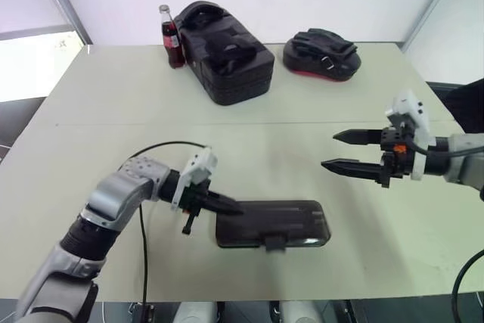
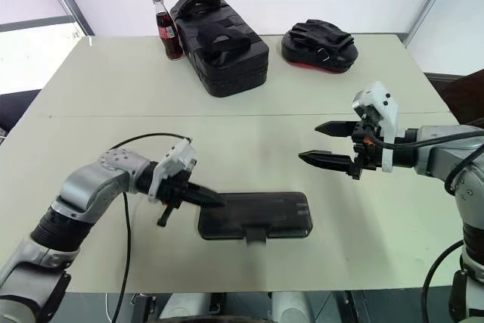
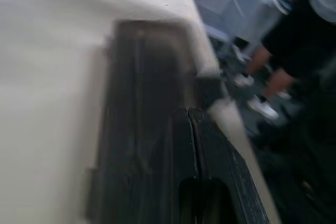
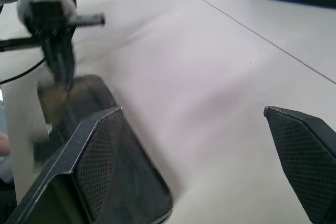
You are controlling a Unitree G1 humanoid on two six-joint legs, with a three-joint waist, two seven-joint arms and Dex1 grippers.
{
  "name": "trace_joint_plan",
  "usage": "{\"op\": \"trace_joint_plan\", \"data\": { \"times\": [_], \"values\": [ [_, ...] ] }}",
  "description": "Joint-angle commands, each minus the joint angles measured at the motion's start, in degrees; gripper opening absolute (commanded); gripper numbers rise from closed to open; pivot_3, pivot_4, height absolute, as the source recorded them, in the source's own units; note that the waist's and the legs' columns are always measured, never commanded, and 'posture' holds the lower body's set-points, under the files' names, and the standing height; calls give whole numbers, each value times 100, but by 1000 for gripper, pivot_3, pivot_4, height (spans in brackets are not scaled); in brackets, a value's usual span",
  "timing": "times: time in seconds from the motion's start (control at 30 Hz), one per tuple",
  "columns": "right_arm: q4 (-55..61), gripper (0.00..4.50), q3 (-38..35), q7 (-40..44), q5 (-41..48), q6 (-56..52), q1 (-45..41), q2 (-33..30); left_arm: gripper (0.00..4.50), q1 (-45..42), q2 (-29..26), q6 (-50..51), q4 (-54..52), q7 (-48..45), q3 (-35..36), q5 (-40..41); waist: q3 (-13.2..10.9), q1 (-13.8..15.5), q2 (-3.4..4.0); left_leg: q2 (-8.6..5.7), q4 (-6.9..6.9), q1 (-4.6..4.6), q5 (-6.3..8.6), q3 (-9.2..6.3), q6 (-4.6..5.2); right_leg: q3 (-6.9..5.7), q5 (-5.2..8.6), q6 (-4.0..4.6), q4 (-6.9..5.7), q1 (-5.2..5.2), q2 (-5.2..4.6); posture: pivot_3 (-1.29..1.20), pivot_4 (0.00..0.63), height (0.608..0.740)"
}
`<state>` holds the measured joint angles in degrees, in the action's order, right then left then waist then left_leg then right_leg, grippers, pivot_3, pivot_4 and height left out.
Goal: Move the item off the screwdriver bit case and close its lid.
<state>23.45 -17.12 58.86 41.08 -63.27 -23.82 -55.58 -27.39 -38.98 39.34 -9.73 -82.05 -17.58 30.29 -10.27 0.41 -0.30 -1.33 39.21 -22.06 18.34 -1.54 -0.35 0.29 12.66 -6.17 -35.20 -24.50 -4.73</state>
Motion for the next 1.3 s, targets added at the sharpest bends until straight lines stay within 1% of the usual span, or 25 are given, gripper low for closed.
{"op": "trace_joint_plan", "data": {
  "times": [0.03, 0.1, 0.2, 0.23, 0.27, 0.3, 0.33, 0.37, 0.4, 0.43, 0.47, 0.6, 0.77, 0.87, 0.97, 1.07, 1.2, 1.3],
  "values": [
    [394, 4475, -41, 5, 362, -23, -189, -182, 0, -163, 36, -381, 158, -116, -94, -215, 0, 2, 1, 0, 0, 0, 0, 0, 0, 0, 0, 0, 0, 0, 0, 0, 150, 740],
    [707, 4475, 72, 102, 692, -127, -219, -238, 0, -593, 396, -501, 745, 198, 176, -216, -1, 21, 2, 1, 1, 0, 0, -1, 0, -1, 0, 0, -1, 0, 1, 0, 150, 740],
    [1131, 3735, 334, 139, 1083, -253, -199, -268, 0, -1189, 895, -973, 1712, 749, 495, -435, -4, 43, -4, 1, 12, -13, -1, -14, 1, -15, 0, -1, 0, 0, 2, 0, 150, 740],
    [1303, 3253, 444, 173, 1196, -263, -114, -275, 0, -1354, 1003, -1168, 2049, 863, 515, -573, -3, 37, -5, 0, 14, -14, -1, -15, 1, -16, -1, -1, 0, 0, 1, 0, 150, 740],
    [1443, 2638, 545, 188, 1287, -262, -25, -269, 0, -1478, 1081, -1353, 2344, 898, 508, -701, -3, 32, -5, -1, 14, -15, 0, -14, 1, -16, -1, -2, 1, 0, 1, 0, 150, 740],
    [1594, 2263, 692, 220, 1313, -205, 136, -254, 0, -1555, 1141, -1572, 2602, 872, 454, -843, -1, 23, -2, -3, 14, -15, 0, -14, 2, -16, -1, -2, 1, 0, 1, 0, 150, 740],
    [1756, 1607, 906, 281, 1216, -70, 319, -294, 0, -1607, 1197, -1814, 2849, 830, 387, -988, -1, 12, -2, -5, 13, -14, 1, -12, 4, -15, 0, -3, 2, 0, 1, 0, 150, 740],
    [1891, 1217, 1125, 379, 1047, 110, 484, -385, 0, -1652, 1248, -2001, 3056, 788, 318, -1110, -1, 8, -1, -10, 12, -14, 3, -8, 7, -15, 0, -3, 4, -2, 2, 0, 150, 740],
    [1995, 665, 1390, 492, 908, 275, 591, -426, 0, -1724, 1321, -2213, 3321, 733, 209, -1276, -1, 13, 0, -12, 10, -15, 4, -7, 9, -15, 0, -3, 6, -4, 2, 0, 150, 740],
    [2037, 209, 1561, 575, 811, 413, 657, -466, 0, -1786, 1385, -2365, 3526, 689, 146, -1396, -1, 18, -1, -13, 9, -17, 4, -6, 10, -15, 0, -3, 7, -7, 2, 0, 150, 740],
    [2084, 95, 1806, 668, 657, 607, 725, -487, 0, -1856, 1472, -2569, 3765, 652, 48, -1561, -2, 17, -3, -17, 9, -21, 4, -5, 10, -16, 1, -3, 7, -10, 2, 0, 150, 740],
    [2202, 95, 2538, 603, 79, 1115, 1050, -442, 0, -1965, 1770, -3059, 4229, 495, -205, -1963, -3, 41, -5, -19, 30, -31, 4, -11, 9, -18, 0, -5, 0, -11, 2, 0, 150, 740],
    [2393, 95, 3322, 41, -752, 1498, 1438, -264, 0, -1896, 2053, -3220, 4366, 304, -369, -2170, -3, 31, -5, -17, 43, -34, 6, -13, 13, -19, 0, -5, -2, -8, 2, 0, 150, 740],
    [2351, 95, 3781, -252, -1444, 1806, 1538, -238, 0, -1966, 2228, -3312, 4592, 324, -378, -2285, -3, 22, -5, -17, 52, -34, 6, -13, 13, -19, -1, -5, -9, -8, 2, 0, 150, 740],
    [2251, 95, 4210, -708, -2281, 2010, 1462, -177, 0, -2079, 2404, -3364, 4803, 252, -457, -2431, -3, 28, -5, -17, 60, -34, 6, -13, 13, -19, -1, -5, -15, -8, 4, 0, 150, 740],
    [2334, 95, 4341, -1027, -2736, 1811, 1298, -152, 0, -2213, 2539, -3329, 4982, 148, -505, -2551, -2, 29, -4, -18, 72, -35, 7, -12, 14, -19, -1, -5, -19, -5, 4, 0, 150, 740],
    [2534, 95, 4198, -1481, -2816, 1018, 998, 124, 0, -2333, 2694, -3444, 5253, 112, -530, -2707, -2, 25, -4, -17, 76, -35, 7, -15, 14, -20, -1, -4, -20, -2, 5, 0, 150, 740],
    [2761, 95, 4147, -1684, -2715, 429, 815, 353, 0, -2373, 2812, -3578, 5422, 107, -541, -2793, -2, 28, -4, -14, 78, -34, 7, -16, 14, -19, -1, -4, -25, -2, 5, 0, 150, 740]
  ]
}}
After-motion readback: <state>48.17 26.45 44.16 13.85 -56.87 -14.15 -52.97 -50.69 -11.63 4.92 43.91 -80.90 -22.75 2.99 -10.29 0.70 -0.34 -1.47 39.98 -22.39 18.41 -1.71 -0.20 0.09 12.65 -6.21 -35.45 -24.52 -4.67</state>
